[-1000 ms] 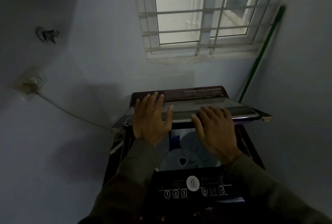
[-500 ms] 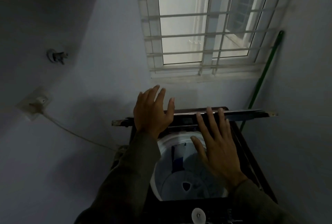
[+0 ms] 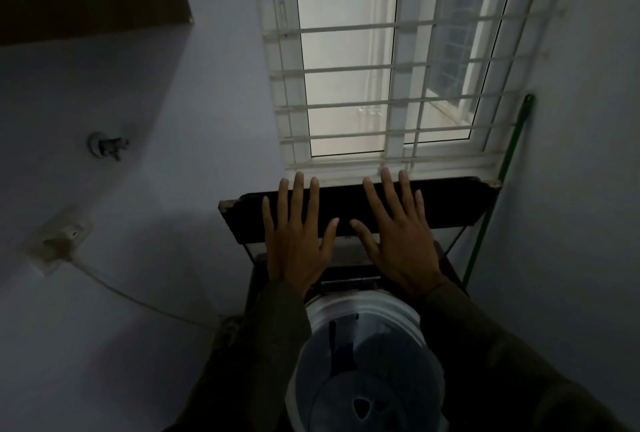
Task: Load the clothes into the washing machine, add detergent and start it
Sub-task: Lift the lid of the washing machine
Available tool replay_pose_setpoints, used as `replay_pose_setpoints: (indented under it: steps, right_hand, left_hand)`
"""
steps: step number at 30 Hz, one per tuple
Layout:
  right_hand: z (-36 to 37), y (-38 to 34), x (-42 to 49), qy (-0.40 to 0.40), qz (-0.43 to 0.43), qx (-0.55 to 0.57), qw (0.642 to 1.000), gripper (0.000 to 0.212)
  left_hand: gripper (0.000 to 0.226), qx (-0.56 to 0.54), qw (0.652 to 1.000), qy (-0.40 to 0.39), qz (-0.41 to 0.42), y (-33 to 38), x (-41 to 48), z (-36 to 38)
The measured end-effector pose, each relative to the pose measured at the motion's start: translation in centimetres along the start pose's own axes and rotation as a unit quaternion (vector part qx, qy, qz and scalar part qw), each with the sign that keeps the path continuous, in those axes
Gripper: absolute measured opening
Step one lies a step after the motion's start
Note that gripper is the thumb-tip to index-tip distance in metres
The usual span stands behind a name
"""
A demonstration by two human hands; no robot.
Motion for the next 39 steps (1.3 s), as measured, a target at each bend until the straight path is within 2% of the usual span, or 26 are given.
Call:
replay_pose_setpoints:
  steps: [10, 17, 25, 33, 39]
  right_hand:
    - [3.1, 1.4, 7.5, -0.031, 0.016, -0.018, 0.999, 0.073]
    - [5.5, 2.3, 12.4, -0.085, 0.03, -0.026, 0.996, 0.079]
    - [8.2, 2.9, 16.8, -0.148, 0.056, -0.026, 0.987, 0.074]
    - [10.0, 3.5, 18.4, -0.195, 0.069, -0.013, 0.978, 0.078]
    - [10.9, 3.7, 18.5, -0.188, 0.068, -0.008, 0.98, 0.08]
  left_hand:
    - [0.081, 0.006, 0.997, -0.078, 0.009, -2.5, 6.1, 4.2]
    - [0.092, 0.004, 0.992, -0.126, -0.004, -3.5, 10.1, 7.4]
    - [0.098, -0.014, 0.984, -0.18, 0.0, -4.8, 13.5, 10.6]
    - [0.097, -0.021, 0.98, -0.197, -0.003, -5.4, 14.5, 12.9]
    - [0.092, -0.017, 0.982, -0.189, 0.006, -5.6, 14.3, 13.3]
Point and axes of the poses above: each hand's wrist, its own x-axis towards the middle knuckle, its own z-axis out of the palm, y = z × x, the point moved 2 cm from there along x, towards the middle knuckle, and after that the axes turned 3 degrees about z, right-handed, at the moved point
